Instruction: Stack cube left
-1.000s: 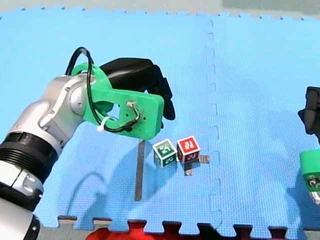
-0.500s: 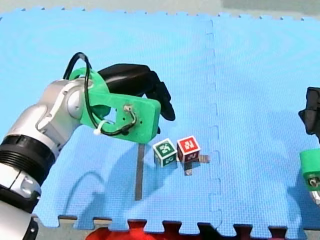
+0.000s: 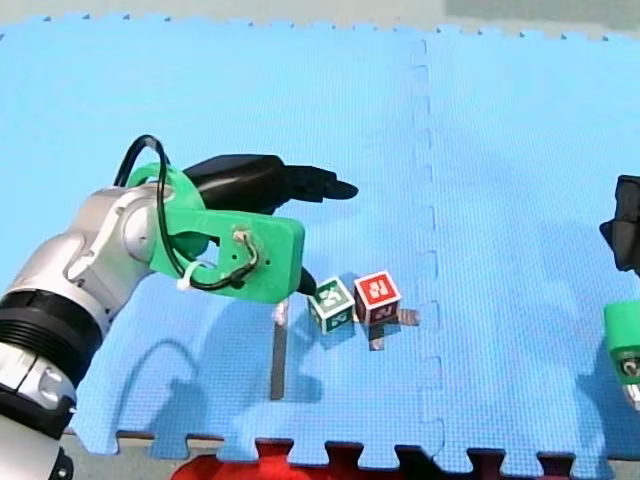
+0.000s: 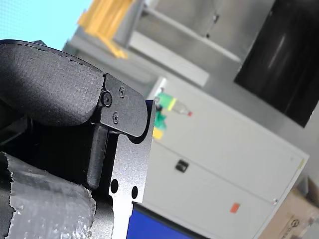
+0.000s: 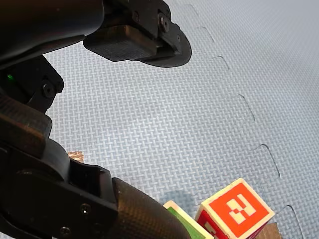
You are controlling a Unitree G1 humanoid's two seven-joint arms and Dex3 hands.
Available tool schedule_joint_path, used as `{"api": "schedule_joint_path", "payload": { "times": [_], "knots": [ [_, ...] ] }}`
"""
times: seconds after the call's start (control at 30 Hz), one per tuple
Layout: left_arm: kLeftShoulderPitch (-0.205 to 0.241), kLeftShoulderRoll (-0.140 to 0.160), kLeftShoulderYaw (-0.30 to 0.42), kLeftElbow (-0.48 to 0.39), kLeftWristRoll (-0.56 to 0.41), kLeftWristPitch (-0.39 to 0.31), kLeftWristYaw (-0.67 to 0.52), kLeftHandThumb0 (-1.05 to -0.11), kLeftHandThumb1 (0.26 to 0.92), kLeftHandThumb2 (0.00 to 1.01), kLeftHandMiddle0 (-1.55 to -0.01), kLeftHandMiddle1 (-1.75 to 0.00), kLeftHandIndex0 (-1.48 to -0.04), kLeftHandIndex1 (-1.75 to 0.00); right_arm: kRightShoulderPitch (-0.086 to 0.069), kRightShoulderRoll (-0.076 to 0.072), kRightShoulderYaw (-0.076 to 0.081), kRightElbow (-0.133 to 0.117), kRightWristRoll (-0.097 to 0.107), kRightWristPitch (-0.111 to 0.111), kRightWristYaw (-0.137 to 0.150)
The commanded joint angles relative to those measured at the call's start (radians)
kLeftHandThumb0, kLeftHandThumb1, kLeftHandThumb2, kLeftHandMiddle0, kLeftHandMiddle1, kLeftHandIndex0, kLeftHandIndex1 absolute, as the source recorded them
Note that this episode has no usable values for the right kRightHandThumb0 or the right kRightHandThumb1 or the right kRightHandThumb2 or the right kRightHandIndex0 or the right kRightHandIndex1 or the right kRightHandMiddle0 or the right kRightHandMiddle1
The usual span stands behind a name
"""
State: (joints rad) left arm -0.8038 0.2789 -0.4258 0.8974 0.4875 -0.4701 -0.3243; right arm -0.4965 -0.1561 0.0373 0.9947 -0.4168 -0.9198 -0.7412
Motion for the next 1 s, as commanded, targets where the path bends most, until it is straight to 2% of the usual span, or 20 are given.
{"api": "schedule_joint_path", "payload": {
  "times": [0.0,0.1,0.27,0.43,0.57,0.97],
  "knots": [
    [-0.001,0.002,0.0,0.003,0.002,-0.001,0.003,-1.048,0.833,0.01,-0.85,-1.75,-0.32,0.0,0.002,-0.006,-0.002,-0.003,0.004,-0.003,-0.003],
    [0.003,0.005,-0.005,-0.004,0.011,0.001,0.01,-1.048,0.827,0.0,-0.85,-1.75,-0.33,-0.01,0.002,-0.006,-0.002,-0.005,0.003,-0.003,-0.003],
    [0.007,0.014,-0.049,-0.007,0.093,0.008,0.077,-1.048,0.821,0.0,-0.85,-1.75,-0.36,-0.02,0.005,-0.006,-0.003,-0.01,0.004,-0.005,-0.001],
    [0.016,-0.001,-0.04,0.026,0.074,-0.003,0.079,-1.048,0.82,0.0,-0.81,-1.75,-0.41,-0.03,0.007,-0.007,-0.005,-0.014,0.006,-0.005,0.002],
    [0.027,-0.005,-0.039,0.02,0.061,0.006,0.055,-1.046,0.81,0.0,-0.77,-1.75,-0.52,-0.07,0.008,-0.008,-0.006,-0.016,0.008,-0.006,0.007],
    [0.058,-0.021,-0.067,0.004,0.098,0.047,0.091,-1.043,0.805,0.0,-0.84,-1.75,-0.59,-0.06,0.012,-0.007,-0.009,-0.029,0.007,-0.003,0.01]
  ]
}}
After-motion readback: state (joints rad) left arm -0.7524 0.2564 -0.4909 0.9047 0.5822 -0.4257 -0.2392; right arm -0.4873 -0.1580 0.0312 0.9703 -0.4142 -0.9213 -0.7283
